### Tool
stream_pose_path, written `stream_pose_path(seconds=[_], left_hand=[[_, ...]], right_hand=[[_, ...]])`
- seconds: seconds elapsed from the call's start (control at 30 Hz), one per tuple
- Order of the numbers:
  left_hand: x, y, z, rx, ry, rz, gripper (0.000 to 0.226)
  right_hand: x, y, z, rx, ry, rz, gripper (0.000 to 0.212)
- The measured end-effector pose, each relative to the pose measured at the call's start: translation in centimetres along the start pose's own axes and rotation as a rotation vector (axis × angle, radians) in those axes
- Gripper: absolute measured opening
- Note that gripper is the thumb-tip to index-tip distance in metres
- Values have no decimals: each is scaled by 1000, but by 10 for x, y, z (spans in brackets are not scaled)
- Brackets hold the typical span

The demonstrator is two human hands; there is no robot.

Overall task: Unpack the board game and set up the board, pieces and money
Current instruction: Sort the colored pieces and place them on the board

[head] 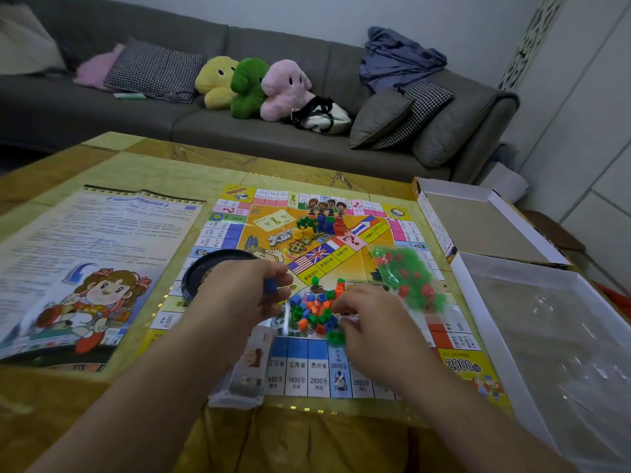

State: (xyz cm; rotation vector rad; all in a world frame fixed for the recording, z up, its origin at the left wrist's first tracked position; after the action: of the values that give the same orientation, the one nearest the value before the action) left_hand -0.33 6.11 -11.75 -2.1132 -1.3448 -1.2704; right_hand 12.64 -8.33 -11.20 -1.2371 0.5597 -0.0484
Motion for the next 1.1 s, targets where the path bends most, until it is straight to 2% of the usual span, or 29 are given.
stream_pose_path(seconds=[0.07,0.27,0.43,0.6,0.9,1.1], left_hand=[[1,3,0,-3,8,39,11],[2,12,-4,-24,-4,81,9],[1,15,-7,-28,-10,88,10],[-3,12,-9,-30,12,97,9],[-5,13,-11,-43,48,140,13],[-3,14,-15,-57,44,139,12]], right_hand=[[-1,8,2,-27,0,-71,25],[-1,9,1,-7,36,-35,19],[-13,10,-1,-34,22,-81,22],[-16,10,-2,-55,70,7,15],[-1,15,-1,-92,165,143,20],[0,8,2,-198,131,110,32]])
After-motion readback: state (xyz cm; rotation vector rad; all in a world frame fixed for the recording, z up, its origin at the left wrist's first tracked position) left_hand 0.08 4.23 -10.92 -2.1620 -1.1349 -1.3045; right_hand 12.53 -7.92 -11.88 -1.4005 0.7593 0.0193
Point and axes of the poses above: each hand's wrist, its own z-axis towards the middle knuckle, its own y-axis out of the palm, x = y × z, the point moved 7 cm from there along z, towards the middle knuckle, and after that the axes turned 6 degrees about -y, right-handed, at the moved point
